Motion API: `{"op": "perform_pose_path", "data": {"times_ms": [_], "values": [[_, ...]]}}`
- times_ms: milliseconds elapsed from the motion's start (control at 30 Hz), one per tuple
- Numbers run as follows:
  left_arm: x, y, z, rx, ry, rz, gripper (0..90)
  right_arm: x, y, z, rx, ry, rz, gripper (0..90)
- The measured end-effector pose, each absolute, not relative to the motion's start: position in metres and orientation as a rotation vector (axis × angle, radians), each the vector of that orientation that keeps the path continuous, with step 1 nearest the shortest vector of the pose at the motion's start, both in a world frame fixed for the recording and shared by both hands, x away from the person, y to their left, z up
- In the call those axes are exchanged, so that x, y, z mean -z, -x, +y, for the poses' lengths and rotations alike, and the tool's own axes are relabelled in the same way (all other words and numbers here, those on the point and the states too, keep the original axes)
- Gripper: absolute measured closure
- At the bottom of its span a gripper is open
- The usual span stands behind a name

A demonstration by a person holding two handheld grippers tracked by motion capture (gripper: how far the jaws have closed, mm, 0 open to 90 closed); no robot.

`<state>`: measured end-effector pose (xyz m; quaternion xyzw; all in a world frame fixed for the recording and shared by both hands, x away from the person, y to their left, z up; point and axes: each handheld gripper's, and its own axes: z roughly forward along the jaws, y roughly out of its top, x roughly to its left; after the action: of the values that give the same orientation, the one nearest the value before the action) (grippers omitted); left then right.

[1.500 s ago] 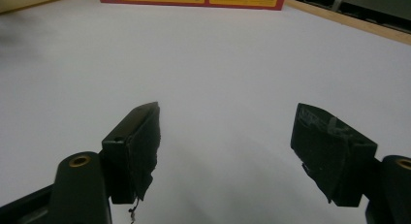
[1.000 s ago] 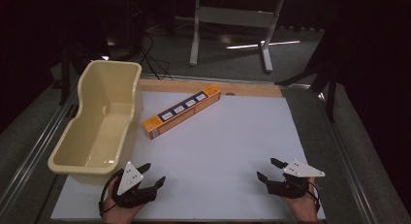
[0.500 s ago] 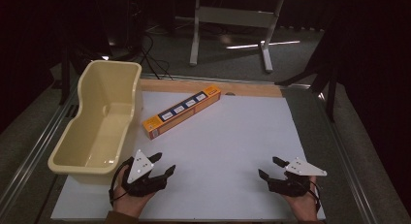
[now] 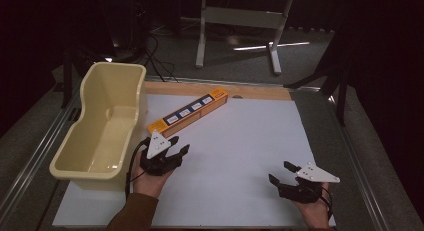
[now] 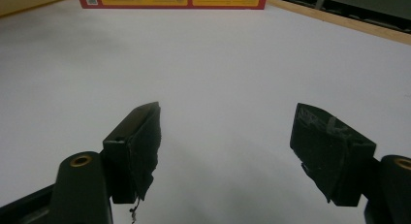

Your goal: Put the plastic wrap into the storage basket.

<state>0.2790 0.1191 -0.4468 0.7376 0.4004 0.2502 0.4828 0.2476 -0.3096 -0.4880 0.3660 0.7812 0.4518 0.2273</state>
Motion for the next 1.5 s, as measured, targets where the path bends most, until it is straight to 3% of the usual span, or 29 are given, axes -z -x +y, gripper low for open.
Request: {"op": "perform_pose_path", "data": {"times_ms": [433, 533, 667, 967, 1500], "values": [[0.447, -0.338, 0.121, -0.722, -1.827, 1.106, 79.0, 0.487, -0.247, -0.311, -1.245, -1.004, 2.131, 26.0], [0.452, -0.352, 0.121, -0.748, -1.853, 1.134, 89.2, 0.487, -0.247, -0.311, -1.250, -1.006, 2.126, 26.0], [0.467, -0.378, 0.123, -0.811, -1.929, 1.208, 90.0, 0.486, -0.247, -0.312, -1.257, -1.002, 2.126, 26.1], [0.482, -0.417, 0.137, -0.822, -1.921, 1.413, 90.0, 0.487, -0.248, -0.310, -1.265, -1.000, 2.132, 26.0], [0.497, -0.449, 0.132, -0.879, -1.966, 1.528, 90.0, 0.486, -0.248, -0.310, -1.274, -0.993, 2.137, 26.1]]}}
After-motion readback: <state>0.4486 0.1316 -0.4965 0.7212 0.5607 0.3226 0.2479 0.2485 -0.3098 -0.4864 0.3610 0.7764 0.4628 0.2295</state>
